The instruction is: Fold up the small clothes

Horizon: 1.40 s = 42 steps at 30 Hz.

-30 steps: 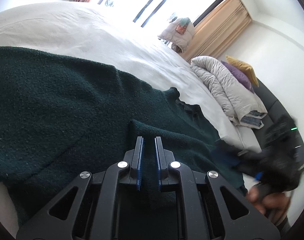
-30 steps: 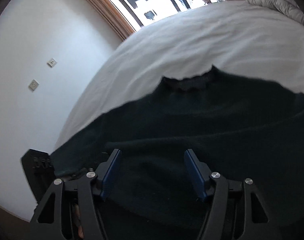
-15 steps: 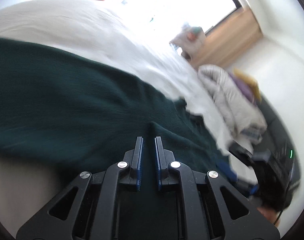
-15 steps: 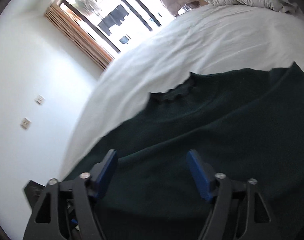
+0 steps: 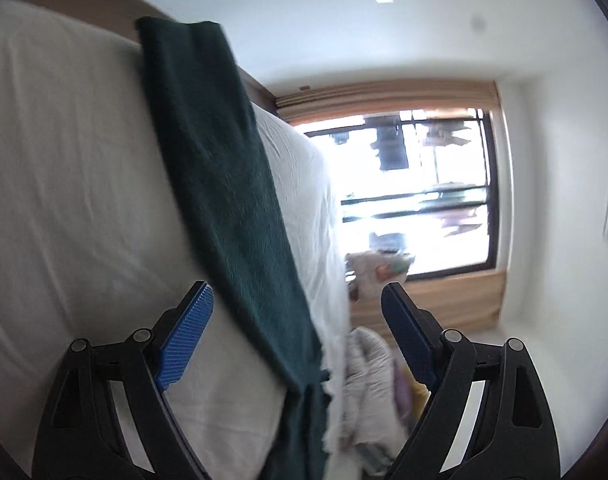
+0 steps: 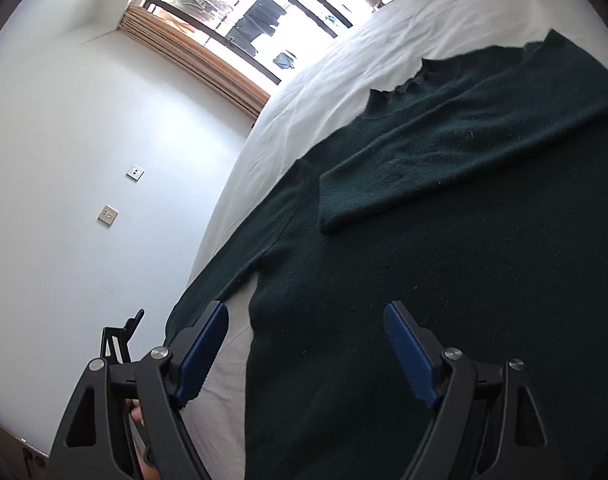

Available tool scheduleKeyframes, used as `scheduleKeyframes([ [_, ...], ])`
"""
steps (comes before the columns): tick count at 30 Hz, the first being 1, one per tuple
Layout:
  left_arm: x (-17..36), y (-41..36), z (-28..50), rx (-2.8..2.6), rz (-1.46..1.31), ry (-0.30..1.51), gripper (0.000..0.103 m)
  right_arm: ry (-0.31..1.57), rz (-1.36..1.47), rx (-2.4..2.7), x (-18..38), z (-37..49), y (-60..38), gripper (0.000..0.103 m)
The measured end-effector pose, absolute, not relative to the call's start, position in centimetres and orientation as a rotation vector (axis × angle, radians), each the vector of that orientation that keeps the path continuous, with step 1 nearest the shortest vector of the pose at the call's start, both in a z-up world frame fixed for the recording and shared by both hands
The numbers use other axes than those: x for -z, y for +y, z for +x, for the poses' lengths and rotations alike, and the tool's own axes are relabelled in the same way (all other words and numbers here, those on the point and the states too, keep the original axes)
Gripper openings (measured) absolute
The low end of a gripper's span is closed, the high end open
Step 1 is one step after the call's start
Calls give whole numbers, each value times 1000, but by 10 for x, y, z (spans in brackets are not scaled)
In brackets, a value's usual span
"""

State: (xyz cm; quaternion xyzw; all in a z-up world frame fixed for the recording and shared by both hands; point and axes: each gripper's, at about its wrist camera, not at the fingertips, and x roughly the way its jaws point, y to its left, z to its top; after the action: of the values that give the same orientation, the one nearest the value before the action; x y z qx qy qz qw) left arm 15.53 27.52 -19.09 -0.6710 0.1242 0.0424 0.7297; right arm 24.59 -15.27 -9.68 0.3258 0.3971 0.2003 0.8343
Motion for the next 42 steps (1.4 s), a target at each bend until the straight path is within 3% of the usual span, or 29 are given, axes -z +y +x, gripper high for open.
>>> scheduleKeyframes([
  [12,221,294,167,-108,-1825,129,59,824,695,-451,80,225,-148,83],
  [20,186,286,178,-350,-1709,353,60,805,654,-476,68,221,-132,83],
  [23,177,283,206,-374,-1658,375,66,801,675,-476,69,218,-136,83],
  [28,168,281,233,-372,-1719,326,66,812,708,-459,77,215,-147,82],
  [29,170,283,235,-354,-1723,311,63,813,711,-458,78,215,-149,82],
  [30,171,286,237,-344,-1728,304,48,812,715,-455,79,215,-151,82],
  [33,186,291,235,-330,-1793,293,16,807,730,-439,83,215,-158,81],
  [34,190,292,236,-326,-1810,287,11,807,737,-435,85,215,-161,81],
  [42,149,301,259,-355,-1653,263,4,789,797,-392,100,215,-197,80],
])
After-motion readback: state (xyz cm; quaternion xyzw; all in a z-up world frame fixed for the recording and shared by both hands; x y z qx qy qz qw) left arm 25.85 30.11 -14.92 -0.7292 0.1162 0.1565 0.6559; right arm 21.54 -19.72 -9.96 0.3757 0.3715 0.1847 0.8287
